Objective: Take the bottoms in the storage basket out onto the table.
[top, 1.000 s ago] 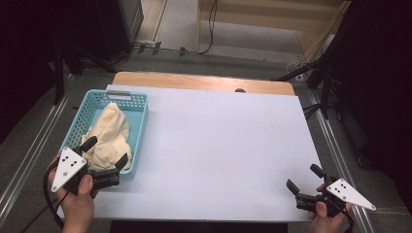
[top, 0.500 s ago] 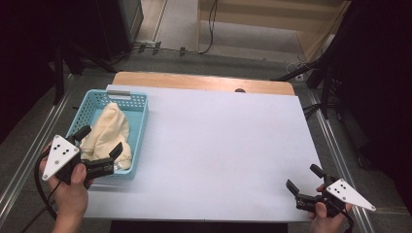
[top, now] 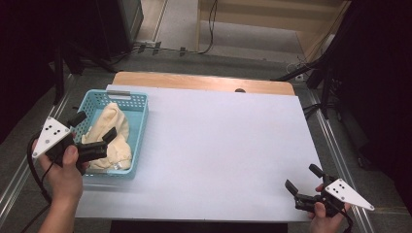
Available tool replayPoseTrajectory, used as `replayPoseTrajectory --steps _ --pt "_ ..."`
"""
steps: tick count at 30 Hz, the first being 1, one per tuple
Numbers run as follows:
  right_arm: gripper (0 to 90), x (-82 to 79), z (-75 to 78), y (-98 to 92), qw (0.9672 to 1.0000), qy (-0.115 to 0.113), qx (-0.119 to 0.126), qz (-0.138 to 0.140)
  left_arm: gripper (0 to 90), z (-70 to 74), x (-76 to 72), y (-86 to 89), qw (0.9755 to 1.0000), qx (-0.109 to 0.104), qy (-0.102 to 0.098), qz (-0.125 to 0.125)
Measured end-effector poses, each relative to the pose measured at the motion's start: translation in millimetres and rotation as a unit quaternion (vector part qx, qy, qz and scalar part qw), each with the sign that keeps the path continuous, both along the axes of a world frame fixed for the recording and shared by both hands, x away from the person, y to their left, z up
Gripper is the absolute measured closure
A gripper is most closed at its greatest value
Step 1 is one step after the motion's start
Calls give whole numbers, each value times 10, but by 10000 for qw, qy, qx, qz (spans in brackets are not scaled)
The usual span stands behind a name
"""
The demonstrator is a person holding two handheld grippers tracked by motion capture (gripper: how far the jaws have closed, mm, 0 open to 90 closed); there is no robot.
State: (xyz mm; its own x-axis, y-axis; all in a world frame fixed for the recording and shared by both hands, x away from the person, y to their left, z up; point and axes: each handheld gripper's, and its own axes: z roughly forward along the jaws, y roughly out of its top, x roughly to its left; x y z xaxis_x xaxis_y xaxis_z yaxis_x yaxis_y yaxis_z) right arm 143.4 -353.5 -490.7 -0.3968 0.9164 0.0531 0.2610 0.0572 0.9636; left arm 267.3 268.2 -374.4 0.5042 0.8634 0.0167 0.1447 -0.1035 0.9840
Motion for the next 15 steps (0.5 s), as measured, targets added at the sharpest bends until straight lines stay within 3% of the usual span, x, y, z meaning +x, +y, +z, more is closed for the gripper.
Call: replayPoseTrajectory --steps 9,15 --pt "0 61 15 27 9999 -3 104 53 0 -8 194 69 9998 -127 170 56" --pt "0 130 21 74 10000 20 -13 62 0 -34 360 95 9993 -196 299 78"
